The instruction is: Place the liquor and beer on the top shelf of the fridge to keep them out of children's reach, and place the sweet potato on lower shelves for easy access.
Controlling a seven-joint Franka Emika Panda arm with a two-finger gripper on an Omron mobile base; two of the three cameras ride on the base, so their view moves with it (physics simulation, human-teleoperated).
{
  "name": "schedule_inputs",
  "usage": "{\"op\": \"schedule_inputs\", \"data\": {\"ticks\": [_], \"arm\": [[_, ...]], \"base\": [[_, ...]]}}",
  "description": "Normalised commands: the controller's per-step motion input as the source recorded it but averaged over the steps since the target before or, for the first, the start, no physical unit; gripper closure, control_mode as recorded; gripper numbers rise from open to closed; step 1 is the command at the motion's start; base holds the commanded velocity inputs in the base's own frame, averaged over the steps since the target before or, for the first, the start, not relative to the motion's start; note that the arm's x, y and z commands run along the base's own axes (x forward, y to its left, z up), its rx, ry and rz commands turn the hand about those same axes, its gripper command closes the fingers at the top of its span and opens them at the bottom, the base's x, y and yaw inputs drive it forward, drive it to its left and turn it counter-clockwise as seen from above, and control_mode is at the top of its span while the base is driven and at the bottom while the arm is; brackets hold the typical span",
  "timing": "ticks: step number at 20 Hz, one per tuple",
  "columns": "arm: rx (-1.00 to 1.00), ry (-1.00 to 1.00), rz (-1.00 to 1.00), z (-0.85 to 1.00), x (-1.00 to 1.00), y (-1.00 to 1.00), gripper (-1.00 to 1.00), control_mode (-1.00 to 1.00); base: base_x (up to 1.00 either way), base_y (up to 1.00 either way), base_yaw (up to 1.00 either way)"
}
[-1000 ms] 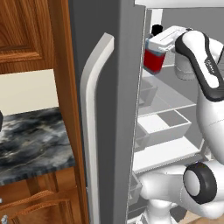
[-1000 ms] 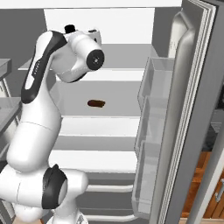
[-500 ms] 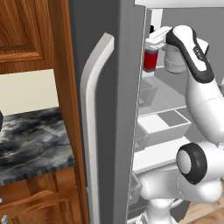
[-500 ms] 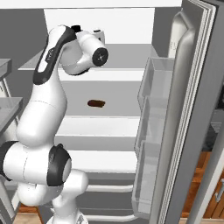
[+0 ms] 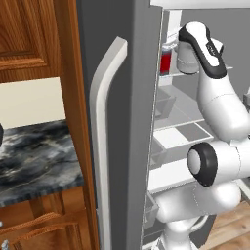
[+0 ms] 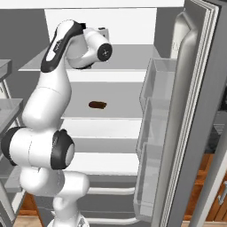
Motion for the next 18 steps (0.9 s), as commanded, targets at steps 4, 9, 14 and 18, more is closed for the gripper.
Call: {"op": "schedule_inputs", "data": {"ticks": [4, 9, 14, 18], "arm": [[0.00, -0.03, 0.00, -0.06, 0.59, 0.00, 1.00, -1.00], [0.00, -0.03, 0.00, -0.07, 0.63, 0.05, 1.00, -1.00], [0.00, -0.02, -0.01, -0.09, 0.68, 0.10, 1.00, -1.00], [0.00, -0.01, -0.01, -0.10, 0.55, 0.09, -1.00, -1.00]], "base": [[0.00, 0.00, 0.00], [0.00, 0.00, 0.00], [0.00, 0.00, 0.00], [0.00, 0.00, 0.00]]}}
